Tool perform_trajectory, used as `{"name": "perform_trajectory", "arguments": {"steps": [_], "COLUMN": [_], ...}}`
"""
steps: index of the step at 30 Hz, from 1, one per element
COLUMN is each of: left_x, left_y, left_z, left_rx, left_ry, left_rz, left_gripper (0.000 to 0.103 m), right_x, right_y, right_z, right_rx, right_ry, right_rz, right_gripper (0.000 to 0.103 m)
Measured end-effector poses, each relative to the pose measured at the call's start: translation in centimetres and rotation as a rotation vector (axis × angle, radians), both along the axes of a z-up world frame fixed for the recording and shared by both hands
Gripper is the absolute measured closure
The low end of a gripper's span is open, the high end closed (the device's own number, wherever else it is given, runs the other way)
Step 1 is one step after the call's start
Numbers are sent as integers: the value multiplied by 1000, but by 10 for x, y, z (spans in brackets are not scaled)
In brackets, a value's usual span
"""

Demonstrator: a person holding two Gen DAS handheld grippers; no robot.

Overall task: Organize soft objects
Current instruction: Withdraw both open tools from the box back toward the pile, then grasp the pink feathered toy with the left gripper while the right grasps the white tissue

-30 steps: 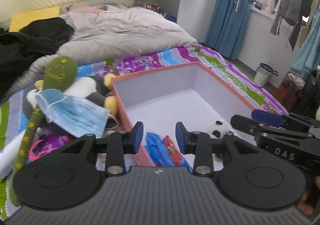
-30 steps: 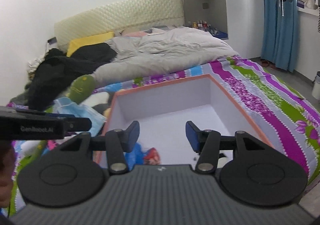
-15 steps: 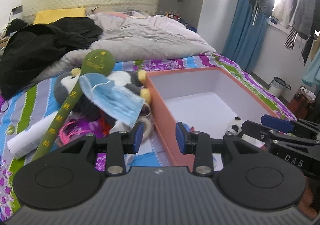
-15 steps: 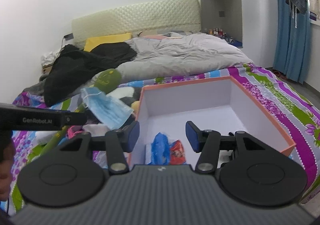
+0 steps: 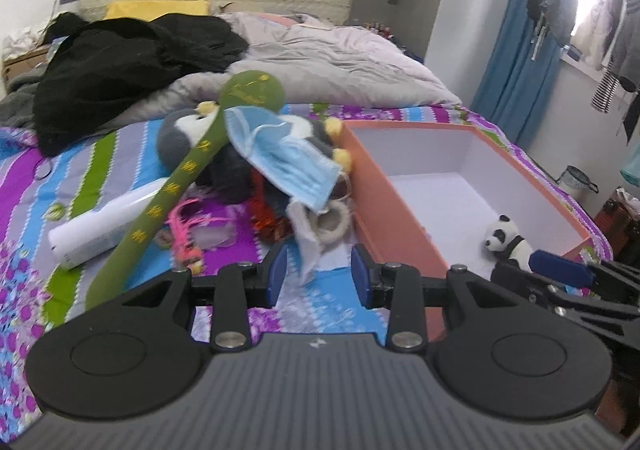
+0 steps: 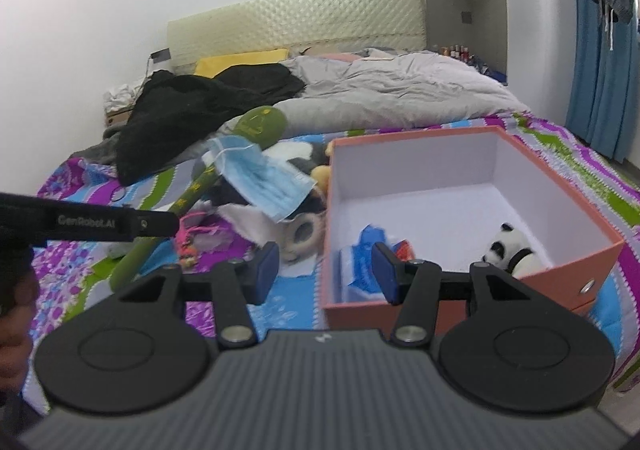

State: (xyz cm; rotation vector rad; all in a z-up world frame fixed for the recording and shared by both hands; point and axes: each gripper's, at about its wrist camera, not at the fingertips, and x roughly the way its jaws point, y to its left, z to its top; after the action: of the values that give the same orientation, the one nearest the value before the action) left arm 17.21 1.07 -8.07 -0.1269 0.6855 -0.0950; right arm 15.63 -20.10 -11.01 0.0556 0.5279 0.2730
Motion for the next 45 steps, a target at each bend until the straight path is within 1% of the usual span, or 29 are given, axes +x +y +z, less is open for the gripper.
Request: {"name": "perform_trajectory", "arguments": {"steps": [4,6,11,16,19,23,28,34,37,42,43,45], "left_x": [-10,-15,-29,-43,-49,-49,-36,-5,14,43,48,59], "left_y": [17,25,34,45,54,68,82,92,95,97,98,100], "left_z": [-5,-10,-21,-22,-24,-29,-40,-69,-83,-102,-105,-114], "left_rx": [-10,-17,-18,-8,-17,-12,-20,-10,-5,21,22,23], "left_ry": [11,33,66,67,72,78,93,138,158,161,162,170], "left_rz": [35,52,62,73,88,111,127,135,138,132,129,129], "left_gripper": [62,62,62,62,62,62,62,62,62,62,62,57], "right_x": [-10,-14,-26,-38,-44,-45,-36,-14,-2,22,27,38], "right_y": [12,17,28,42,52,67,81,97,105,118,119,122], "right_z": [-5,-7,-13,-18,-18,-23,-32,-45,-52,-63,-66,-73], "right_rx": [-10,-26,-32,-45,-47,-53,-68,-86,-97,-129,-136,-148], "right_ry": [26,58,101,132,137,159,178,210,212,197,201,205], "right_rz": [25,25,47,80,92,121,142,147,150,130,124,110], "right_gripper": [49,49,49,49,49,49,49,49,49,50,50,50]}}
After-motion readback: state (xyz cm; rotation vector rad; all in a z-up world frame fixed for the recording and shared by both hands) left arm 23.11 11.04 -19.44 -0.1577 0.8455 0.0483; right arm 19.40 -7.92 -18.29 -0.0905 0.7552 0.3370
